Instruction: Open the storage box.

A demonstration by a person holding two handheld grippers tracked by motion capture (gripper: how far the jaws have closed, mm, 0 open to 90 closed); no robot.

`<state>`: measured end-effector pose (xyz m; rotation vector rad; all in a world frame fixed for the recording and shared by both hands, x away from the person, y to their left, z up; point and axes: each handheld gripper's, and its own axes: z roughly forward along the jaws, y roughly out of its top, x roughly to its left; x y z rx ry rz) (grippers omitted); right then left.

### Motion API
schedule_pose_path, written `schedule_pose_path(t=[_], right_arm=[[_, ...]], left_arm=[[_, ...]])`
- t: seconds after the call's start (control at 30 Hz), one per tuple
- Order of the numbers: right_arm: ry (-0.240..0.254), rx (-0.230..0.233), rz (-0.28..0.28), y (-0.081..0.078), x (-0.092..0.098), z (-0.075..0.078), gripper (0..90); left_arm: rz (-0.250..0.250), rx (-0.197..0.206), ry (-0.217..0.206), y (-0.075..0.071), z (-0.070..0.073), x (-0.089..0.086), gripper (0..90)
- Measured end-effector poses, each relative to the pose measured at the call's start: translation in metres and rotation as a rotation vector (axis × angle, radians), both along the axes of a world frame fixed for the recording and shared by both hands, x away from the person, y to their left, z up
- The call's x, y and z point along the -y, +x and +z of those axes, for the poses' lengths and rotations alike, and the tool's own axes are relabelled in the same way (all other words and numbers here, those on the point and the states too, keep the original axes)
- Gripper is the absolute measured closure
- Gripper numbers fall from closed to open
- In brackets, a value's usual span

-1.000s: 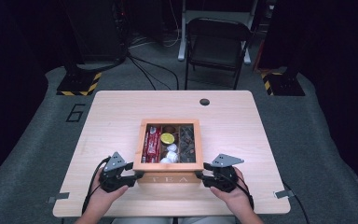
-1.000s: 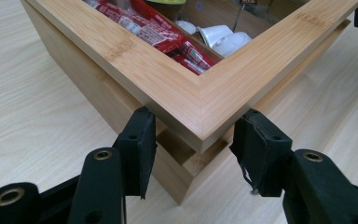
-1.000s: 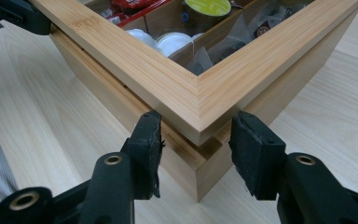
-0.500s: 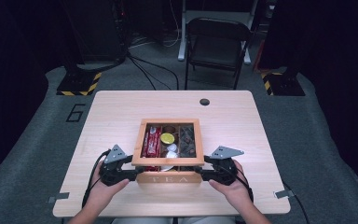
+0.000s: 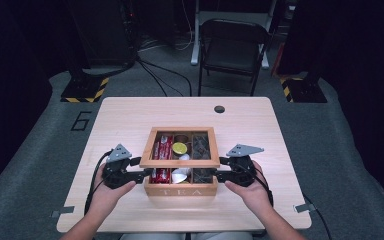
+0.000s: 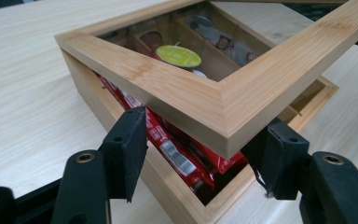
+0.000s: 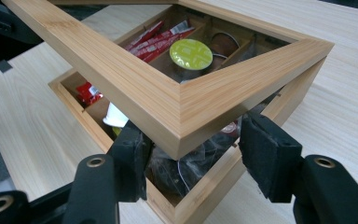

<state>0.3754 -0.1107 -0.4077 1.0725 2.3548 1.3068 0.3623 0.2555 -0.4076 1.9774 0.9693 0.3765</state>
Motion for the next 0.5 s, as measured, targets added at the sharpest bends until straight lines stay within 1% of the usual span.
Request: schedule_pose_path(t=[0.07,0.13,0.23,0.3,0.37,0.4,0.5], right_arm=[[0.003,-0.002,-0.008,0.002,0.001,0.004,43.7],[0.003,0.003,-0.016,0.004,0.001,0.008,43.8],[0.0,0.026,-0.019,0.005,0.001,0.017,43.8],[-0.011,0.041,-0.015,0.007,0.0,0.022,43.7],[-0.02,0.049,-0.015,0.008,-0.001,0.026,43.5],[-0.021,0.048,-0.015,0.009,-0.001,0.027,43.4],[-0.014,0.048,-0.017,0.012,-0.001,0.032,43.2]], left_arm=[[0.004,0.022,0.014,0.001,0.008,0.001,40.4],[0.01,0.032,0.013,0.002,0.013,0.001,40.6],[0.011,0.04,0.009,0.005,0.019,0.001,40.6],[0.007,0.047,0.018,0.007,0.023,0.001,40.9],[0.003,0.05,0.019,0.009,0.026,0.0,41.6],[-0.002,0.045,0.019,0.01,0.028,0.0,41.9],[0.002,0.052,0.008,0.014,0.032,-0.001,42.4]])
